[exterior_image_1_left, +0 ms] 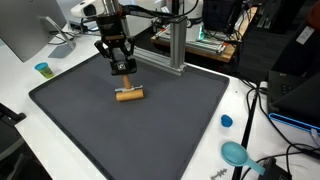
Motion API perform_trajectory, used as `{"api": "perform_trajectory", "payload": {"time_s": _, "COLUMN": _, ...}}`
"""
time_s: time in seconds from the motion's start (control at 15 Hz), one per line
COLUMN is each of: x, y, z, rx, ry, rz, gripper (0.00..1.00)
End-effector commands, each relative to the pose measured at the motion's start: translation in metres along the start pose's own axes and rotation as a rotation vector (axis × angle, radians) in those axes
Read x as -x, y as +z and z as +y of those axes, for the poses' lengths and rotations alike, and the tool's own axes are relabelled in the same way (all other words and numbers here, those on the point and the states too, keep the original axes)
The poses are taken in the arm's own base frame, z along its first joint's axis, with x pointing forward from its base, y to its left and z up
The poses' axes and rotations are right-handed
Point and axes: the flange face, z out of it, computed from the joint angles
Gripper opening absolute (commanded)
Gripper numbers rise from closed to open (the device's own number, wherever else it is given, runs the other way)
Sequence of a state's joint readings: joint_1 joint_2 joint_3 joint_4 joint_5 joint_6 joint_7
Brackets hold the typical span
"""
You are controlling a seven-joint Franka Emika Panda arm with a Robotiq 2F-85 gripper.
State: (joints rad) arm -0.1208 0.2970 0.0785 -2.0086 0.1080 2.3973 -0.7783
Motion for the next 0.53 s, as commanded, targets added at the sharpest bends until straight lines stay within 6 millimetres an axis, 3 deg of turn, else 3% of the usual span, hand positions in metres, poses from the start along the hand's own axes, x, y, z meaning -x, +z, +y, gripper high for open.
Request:
{"api": "perform_trajectory", "payload": {"time_s": 0.0, "x": 0.018, "y": -0.008, "z": 0.014, "rx": -0.002, "ry": 0.027, "rz": -0.021, "gripper": 0.23}}
{"api": "perform_trajectory", "payload": {"time_s": 0.33, "x": 0.025, "y": -0.012, "z": 0.020, "rx": -0.008, "ry": 0.049, "rz": -0.009, "gripper": 0.23}}
{"api": "perform_trajectory", "payload": {"time_s": 0.47, "x": 0.027, "y": -0.023, "z": 0.023, "rx": -0.028, "ry": 0.075, "rz": 0.046, "gripper": 0.23}}
